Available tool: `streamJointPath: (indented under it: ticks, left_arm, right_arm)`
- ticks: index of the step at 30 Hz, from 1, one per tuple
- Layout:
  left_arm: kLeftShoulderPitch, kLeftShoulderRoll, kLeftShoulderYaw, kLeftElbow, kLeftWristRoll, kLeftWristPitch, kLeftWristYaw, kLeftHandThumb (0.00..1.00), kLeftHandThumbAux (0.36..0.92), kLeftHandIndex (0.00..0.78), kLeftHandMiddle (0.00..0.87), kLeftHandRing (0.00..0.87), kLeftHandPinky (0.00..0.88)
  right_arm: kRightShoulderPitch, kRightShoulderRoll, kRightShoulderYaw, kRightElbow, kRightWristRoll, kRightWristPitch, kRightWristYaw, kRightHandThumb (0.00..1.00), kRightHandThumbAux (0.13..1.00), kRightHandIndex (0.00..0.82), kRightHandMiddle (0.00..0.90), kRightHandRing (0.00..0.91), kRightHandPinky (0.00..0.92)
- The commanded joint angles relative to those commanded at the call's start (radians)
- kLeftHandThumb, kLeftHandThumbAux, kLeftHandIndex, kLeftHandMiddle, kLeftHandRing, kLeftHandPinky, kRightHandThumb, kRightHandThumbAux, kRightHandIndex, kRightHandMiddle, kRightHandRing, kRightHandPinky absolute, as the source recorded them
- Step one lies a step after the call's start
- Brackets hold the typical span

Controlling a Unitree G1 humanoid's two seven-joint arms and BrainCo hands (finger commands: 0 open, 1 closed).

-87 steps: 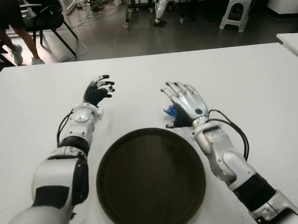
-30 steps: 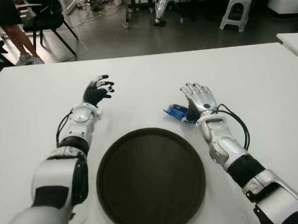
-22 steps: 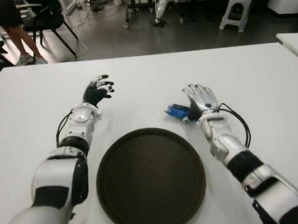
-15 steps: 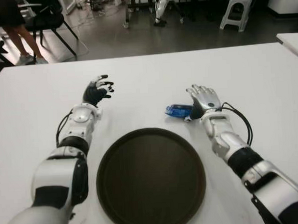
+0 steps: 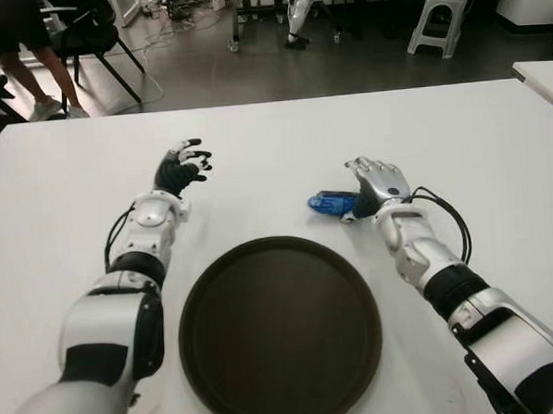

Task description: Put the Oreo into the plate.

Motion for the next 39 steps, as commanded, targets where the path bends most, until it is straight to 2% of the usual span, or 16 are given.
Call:
streamJointPath:
  ticks: [6,13,28,31,39]
  left_arm:
    - [0.0,0.0,-0.003,0.0,0.002,-0.002,0.001,0.09,0.717,0.213,0.319,0.346,0.393]
    - [0.0,-0.003,-0.004,-0.001,0.002,-0.004,0.004,0.072,0.707,0.199,0.318,0.345,0.389]
    - [-0.002,-0.009,0.007,-0.002,-0.01,-0.006,0.001,0.081,0.709,0.191,0.313,0.353,0.393]
    - [-0.003,-0.009,0.007,-0.002,-0.009,-0.005,0.0,0.079,0.714,0.187,0.314,0.356,0.396]
    - [-0.005,-0.011,0.006,-0.003,-0.008,-0.005,-0.002,0.056,0.732,0.192,0.312,0.353,0.386]
  right_arm:
    - [-0.019,-0.007,0.001,0.021,0.017,-0.023,0.007,0.0,0.774,0.104,0.162,0.2,0.262]
    - [-0.044,-0.012,0.0,0.056,0.032,-0.046,0.017,0.0,0.768,0.127,0.205,0.264,0.311]
    - [-0.081,-0.022,0.008,0.08,0.046,-0.064,0.034,0.0,0.77,0.142,0.216,0.273,0.313]
    - [-0.088,-0.026,0.012,0.085,0.045,-0.074,0.038,0.0,0.771,0.141,0.207,0.259,0.297]
    - [-0.104,-0.031,0.015,0.092,0.047,-0.084,0.067,0.0,0.747,0.103,0.113,0.127,0.164]
